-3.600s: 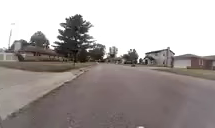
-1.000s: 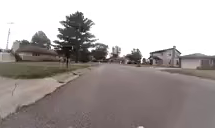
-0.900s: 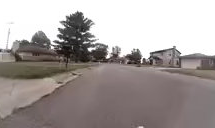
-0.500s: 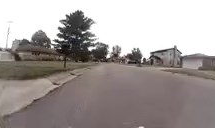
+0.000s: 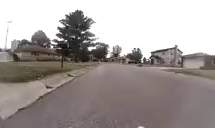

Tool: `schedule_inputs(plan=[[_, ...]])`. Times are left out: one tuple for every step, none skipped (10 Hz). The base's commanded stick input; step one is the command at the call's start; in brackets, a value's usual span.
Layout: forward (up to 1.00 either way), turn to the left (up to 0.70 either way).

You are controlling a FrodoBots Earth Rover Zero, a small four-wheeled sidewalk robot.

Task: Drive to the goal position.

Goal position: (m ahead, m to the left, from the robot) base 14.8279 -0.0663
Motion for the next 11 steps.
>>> schedule_inputs(plan=[[0.70, 0.01], [0.70, 0.01], [0.70, 0.01], [0.70, 0.01], [0.70, 0.01], [0.70, 0.01], [0.70, 0.01], [0.70, 0.01], [0.70, 0.01], [0.70, 0.01], [0.70, 0.01]])
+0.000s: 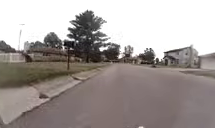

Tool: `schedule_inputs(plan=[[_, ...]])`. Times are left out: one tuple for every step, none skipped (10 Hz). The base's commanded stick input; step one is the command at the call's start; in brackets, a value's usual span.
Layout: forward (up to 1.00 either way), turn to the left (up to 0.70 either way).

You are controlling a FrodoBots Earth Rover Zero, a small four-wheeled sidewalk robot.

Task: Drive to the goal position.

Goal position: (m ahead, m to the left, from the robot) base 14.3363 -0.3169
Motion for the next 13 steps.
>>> schedule_inputs(plan=[[0.70, 0.01], [0.70, 0.01], [0.70, 0.01], [0.70, 0.01], [0.70, 0.01], [0.70, 0.01], [0.70, 0.01], [0.70, 0.01], [0.70, -0.33], [0.70, -0.34], [0.70, -0.34], [0.70, -0.34], [0.70, -0.34]])
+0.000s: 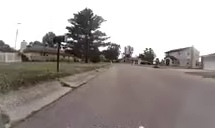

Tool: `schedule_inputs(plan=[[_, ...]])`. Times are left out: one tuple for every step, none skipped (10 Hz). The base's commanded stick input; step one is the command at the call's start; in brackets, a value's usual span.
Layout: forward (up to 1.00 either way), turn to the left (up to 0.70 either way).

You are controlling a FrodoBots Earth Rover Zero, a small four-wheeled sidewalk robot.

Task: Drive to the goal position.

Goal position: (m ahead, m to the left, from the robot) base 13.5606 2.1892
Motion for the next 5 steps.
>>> schedule_inputs(plan=[[0.70, -0.34], [0.70, -0.34], [0.70, -0.30], [0.70, -0.13], [0.70, 0.01]])
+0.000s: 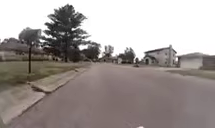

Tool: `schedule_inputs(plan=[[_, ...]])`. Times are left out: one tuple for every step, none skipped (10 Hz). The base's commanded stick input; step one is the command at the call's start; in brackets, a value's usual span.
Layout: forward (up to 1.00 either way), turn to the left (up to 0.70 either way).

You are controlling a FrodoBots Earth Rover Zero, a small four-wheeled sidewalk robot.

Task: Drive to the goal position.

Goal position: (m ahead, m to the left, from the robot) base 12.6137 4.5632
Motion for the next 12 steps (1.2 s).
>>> schedule_inputs(plan=[[0.70, 0.01], [0.70, 0.01], [0.70, 0.01], [0.70, 0.01], [0.70, 0.01], [0.70, 0.01], [0.70, 0.01], [0.70, 0.01], [0.70, 0.01], [0.70, 0.01], [0.70, 0.04], [0.70, 0.21]])
